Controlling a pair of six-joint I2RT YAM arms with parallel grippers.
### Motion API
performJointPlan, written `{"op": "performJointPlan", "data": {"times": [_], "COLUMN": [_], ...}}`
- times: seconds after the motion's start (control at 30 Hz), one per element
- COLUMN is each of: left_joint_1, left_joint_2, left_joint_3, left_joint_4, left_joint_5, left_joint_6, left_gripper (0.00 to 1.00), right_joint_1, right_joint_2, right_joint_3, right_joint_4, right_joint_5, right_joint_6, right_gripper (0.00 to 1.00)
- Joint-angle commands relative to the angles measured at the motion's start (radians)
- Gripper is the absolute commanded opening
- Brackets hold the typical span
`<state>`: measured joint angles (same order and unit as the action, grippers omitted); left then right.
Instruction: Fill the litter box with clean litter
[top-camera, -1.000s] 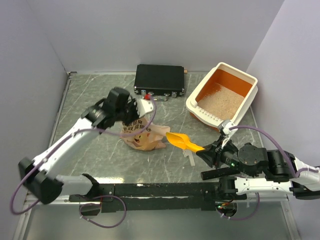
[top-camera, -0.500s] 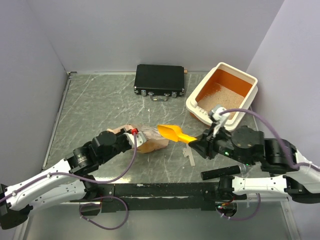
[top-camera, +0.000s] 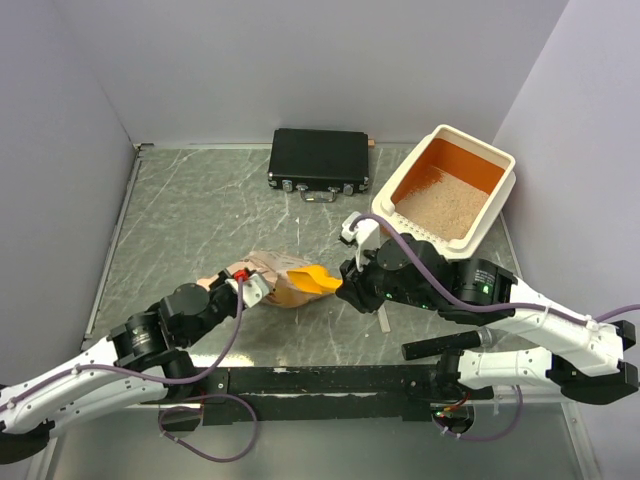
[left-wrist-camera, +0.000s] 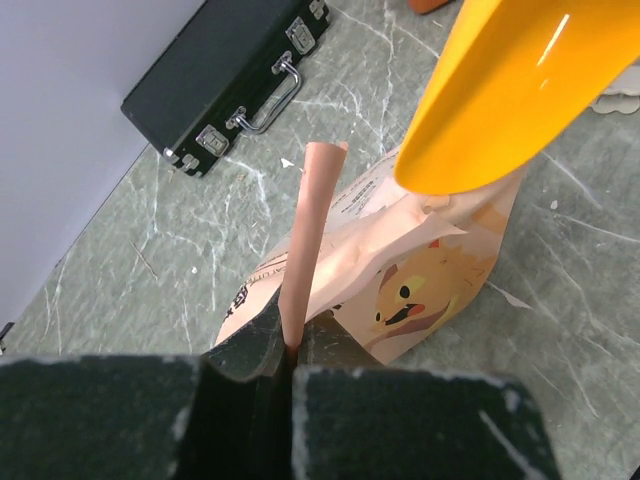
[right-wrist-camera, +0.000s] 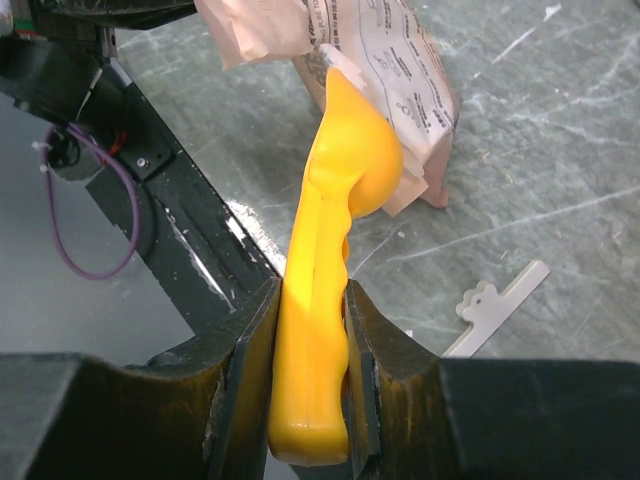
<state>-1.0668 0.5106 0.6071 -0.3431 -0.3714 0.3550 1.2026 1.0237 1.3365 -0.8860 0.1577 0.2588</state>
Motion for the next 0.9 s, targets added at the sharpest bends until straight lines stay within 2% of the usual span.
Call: {"op": "performJointPlan", "data": {"times": [0.0,0.23,0.4,0.7,0.87], "left_joint_1": [-0.002,-0.002,-0.004,-0.004,-0.002], "left_joint_2": [-0.066,-0.086,-0.089,-0.101,-0.121], "left_joint_3": [-0.016,-0.018,-0.017,-0.004,-0.007], "left_joint_4": [0.027,0.032,0.035,0.036,0.042], "left_joint_5": [-0.038,-0.037,-0.038,-0.037,-0.029], "left_joint_6": [-0.033,-0.033,-0.028,-0.016,-0.017], "left_gripper": [0.01,0.01,0.01,0.01,0.01], "right_joint_1": [-0.014,-0.023,-0.023,-0.041,-0.072], "right_joint_2": [-0.007,0.022,0.041,0.064,0.078], "right_joint_3": [0.026,0.099,0.144,0.138,0.125], "right_joint_4": [0.068,0.003,-0.033,-0.015,0.001], "right_joint_5": [-0.036,-0.141,-0.153,-0.153,-0.208], "right_joint_6": [-0.130,-0.251,-0.371,-0.527,-0.582], "right_gripper": [0.00,0.00,0.00,0.00,0.00]}}
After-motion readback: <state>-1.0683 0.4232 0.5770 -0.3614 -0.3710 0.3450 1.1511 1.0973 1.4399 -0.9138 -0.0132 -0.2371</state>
